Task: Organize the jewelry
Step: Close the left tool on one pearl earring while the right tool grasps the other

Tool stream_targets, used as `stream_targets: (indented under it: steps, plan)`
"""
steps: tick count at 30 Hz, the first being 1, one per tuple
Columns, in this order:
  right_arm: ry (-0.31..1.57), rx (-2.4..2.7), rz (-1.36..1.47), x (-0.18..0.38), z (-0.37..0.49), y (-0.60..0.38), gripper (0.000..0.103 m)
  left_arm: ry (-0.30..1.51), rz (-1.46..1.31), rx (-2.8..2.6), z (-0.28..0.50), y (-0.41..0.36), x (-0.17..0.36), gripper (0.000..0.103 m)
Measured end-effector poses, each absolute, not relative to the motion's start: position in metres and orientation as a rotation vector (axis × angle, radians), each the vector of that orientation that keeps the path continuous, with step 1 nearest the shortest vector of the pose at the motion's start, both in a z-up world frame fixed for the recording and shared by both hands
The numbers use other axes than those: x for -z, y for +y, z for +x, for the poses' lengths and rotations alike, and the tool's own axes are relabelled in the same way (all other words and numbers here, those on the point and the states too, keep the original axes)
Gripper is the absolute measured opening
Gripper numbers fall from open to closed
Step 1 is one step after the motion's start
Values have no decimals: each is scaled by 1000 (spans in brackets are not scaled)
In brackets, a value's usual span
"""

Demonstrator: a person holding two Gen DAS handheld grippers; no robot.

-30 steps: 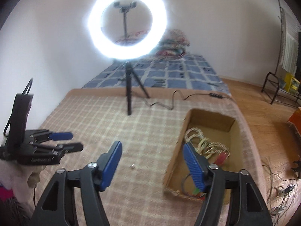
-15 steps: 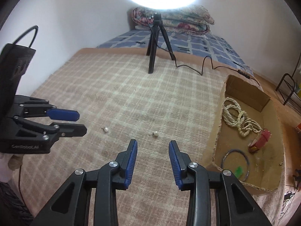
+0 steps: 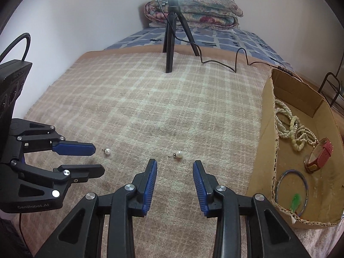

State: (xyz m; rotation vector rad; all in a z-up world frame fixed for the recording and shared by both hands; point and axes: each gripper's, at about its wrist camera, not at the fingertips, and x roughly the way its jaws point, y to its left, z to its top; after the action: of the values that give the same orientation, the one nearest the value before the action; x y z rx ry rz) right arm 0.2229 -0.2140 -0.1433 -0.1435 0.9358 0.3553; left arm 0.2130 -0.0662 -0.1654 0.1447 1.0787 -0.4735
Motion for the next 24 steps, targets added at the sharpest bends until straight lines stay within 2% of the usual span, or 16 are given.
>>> stream_targets:
  steps: [14,16,24]
  plan:
    - [955,-355,-105,157,243,-205,32,1074,122,498,226,-70,169,31]
    - [957,-355,-100,159,246,-205,31,1081,129,498,228,-72,173,25]
    - [974,-368,-73,165,252,-208,26,1094,128,493,235,-74,180,18]
